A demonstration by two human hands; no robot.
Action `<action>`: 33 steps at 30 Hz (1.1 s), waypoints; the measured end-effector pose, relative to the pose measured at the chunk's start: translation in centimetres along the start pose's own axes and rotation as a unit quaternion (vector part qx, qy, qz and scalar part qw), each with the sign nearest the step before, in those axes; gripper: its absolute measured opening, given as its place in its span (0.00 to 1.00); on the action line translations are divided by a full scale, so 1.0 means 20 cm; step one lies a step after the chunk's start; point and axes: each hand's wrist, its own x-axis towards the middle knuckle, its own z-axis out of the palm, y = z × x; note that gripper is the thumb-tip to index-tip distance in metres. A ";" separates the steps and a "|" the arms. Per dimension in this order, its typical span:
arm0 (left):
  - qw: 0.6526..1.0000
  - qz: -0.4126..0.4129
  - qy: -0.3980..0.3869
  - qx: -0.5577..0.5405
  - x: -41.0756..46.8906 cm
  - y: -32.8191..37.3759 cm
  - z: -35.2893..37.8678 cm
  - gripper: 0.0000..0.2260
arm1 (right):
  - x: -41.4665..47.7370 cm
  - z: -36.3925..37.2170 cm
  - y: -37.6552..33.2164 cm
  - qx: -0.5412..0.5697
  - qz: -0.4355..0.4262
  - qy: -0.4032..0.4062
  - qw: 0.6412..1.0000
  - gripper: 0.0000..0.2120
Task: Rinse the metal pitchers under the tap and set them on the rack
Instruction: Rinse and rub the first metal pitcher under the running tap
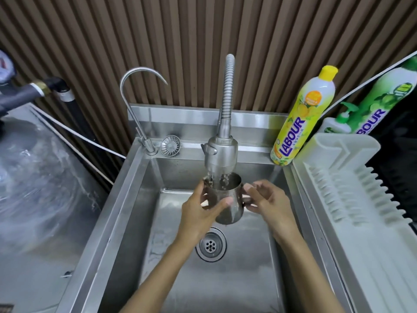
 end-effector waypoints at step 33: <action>0.980 0.163 0.110 0.032 -0.06 0.11 -0.07 0.37 | -0.08 0.15 -0.01 0.310 0.037 -0.118 0.943 0.07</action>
